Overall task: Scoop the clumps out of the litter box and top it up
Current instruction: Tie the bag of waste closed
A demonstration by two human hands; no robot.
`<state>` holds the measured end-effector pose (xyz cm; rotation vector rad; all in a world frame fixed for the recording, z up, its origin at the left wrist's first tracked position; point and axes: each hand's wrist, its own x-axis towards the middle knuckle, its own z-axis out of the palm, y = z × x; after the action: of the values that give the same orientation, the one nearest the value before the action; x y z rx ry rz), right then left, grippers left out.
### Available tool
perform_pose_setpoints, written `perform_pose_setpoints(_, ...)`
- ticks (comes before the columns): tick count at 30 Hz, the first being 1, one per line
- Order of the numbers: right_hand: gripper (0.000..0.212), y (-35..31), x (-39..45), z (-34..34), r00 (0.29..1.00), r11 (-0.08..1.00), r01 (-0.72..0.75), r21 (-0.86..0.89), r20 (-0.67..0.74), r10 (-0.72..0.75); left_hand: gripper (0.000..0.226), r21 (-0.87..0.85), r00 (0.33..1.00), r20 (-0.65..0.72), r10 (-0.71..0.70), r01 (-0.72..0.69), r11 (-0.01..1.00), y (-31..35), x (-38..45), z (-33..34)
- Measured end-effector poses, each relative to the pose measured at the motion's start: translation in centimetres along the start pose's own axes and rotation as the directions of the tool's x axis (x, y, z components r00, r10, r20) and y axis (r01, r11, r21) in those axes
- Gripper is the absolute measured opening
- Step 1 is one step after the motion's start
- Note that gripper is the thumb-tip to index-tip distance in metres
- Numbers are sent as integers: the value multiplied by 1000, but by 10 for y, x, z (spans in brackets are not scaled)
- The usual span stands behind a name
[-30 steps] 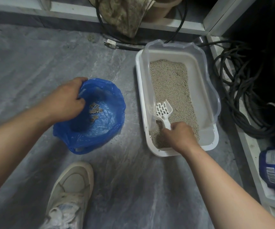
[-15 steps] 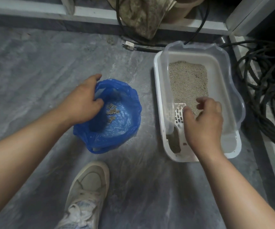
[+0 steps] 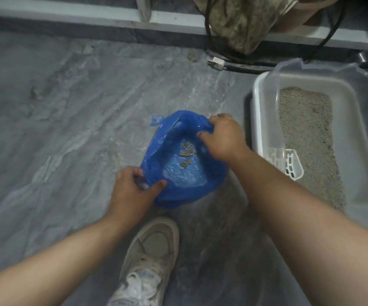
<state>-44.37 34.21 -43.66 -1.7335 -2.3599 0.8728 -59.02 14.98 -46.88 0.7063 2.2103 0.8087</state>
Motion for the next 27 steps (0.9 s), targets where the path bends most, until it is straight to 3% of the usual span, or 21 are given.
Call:
perform_pose_setpoints(1,14,-4,4,-1,1000,999,-11,41,-15,12,33,-62,999,31,-24,26,998,0,2,-1)
perform_pose_setpoints(4,17,-13,7,-12,997,979,-44,200,-58,57,29,-215,1000,-22,-4,0,977,14,8,-15)
perform_pose_setpoints(12,16,-82,-70,-150,983,898,-175,403,15,184,16,-284,992,-109,-68,35,958,141,-27,-149)
perform_pose_setpoints(16,9,-147,-146,-265,980,863,-195,466,56,191,14,-202,990,-137,-27,-1,979,225,-96,-243)
perform_pose_setpoints(21,24,-237,-250,-414,976,852,-211,478,60,208,16,-125,998,-63,12,-20,992,336,-214,-367)
perform_pose_setpoints(24,19,-286,-312,-488,974,835,-220,505,64,218,21,-55,996,-43,76,-78,995,389,-282,-439)
perform_pose_setpoints(27,17,-322,-366,-547,987,902,-119,415,-51,154,19,12,996,-18,88,-88,996,424,-341,-502)
